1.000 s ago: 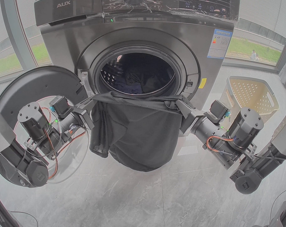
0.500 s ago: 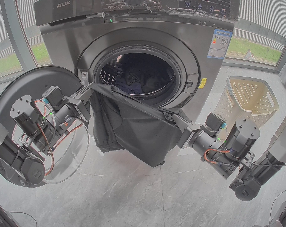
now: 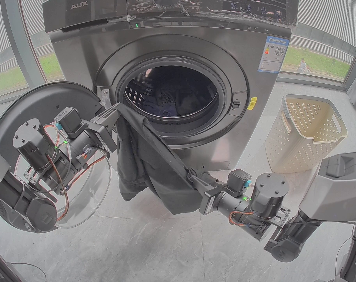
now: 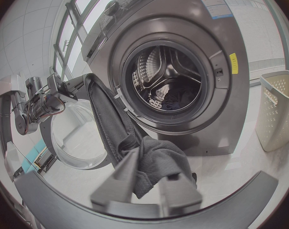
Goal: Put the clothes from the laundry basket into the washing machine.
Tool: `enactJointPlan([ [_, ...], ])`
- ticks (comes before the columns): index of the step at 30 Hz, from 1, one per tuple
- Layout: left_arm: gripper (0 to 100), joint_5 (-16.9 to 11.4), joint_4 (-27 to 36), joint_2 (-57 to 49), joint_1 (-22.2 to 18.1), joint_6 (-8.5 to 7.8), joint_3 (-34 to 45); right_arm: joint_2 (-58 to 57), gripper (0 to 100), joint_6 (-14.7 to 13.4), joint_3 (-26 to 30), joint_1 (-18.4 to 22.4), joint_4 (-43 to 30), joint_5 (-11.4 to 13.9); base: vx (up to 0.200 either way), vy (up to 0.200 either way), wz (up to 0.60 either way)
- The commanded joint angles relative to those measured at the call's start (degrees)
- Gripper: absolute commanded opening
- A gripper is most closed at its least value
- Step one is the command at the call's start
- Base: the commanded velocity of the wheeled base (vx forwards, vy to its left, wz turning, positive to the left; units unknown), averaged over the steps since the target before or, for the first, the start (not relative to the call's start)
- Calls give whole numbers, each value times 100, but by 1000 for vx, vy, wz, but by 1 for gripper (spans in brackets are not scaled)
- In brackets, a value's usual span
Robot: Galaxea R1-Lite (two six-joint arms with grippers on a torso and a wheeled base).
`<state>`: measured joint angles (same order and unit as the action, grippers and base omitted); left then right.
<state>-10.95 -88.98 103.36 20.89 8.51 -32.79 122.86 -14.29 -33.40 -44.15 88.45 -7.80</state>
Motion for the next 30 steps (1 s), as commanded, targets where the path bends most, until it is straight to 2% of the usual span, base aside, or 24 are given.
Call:
enactJointPlan([
  [1, 0, -4, -58, -71, 37, 10, 10, 265, 100, -30, -70, -102, 5, -11, 0, 0, 0],
  [8, 0, -13, -58, -115, 37, 2, -25, -25, 100, 58, 712, -85, -4, -28, 0, 0, 0],
  [15, 0, -136, -49, -370, 55, 10, -17, -16, 100, 110, 747, 109, -48, -11, 0, 0, 0],
  [19, 0, -145, -49, -405, 55, 10, -25, 248, 100, 251, 431, 399, -65, 68, 0, 0, 0],
  [21, 0, -171, -49, -422, 55, 10, -25, 511, 100, 348, 97, 627, -74, 270, 0, 0, 0],
  [22, 0, -171, -49, -422, 55, 10, -25, 520, 100, 356, 79, 636, -74, 288, 0, 0, 0],
  [24, 0, -241, -49, -449, 64, 10, 1, 845, 100, 471, -342, 812, -74, 411, 0, 0, 0],
  [27, 0, -294, -49, -528, 81, 10, 19, 1144, 100, 567, -738, 891, -65, 613, 0, 0, 0],
  [28, 0, -294, -49, -528, 81, 10, 19, 1144, 100, 567, -738, 891, -65, 613, 0, 0, 0],
  [29, 0, -294, -49, -537, 90, 10, 19, 1337, 100, 647, -984, 935, -65, 798, 0, 0, 0],
  [30, 0, -294, -49, -537, 90, 10, 27, 1416, 100, 699, -1081, 935, -56, 877, 0, 0, 0],
])
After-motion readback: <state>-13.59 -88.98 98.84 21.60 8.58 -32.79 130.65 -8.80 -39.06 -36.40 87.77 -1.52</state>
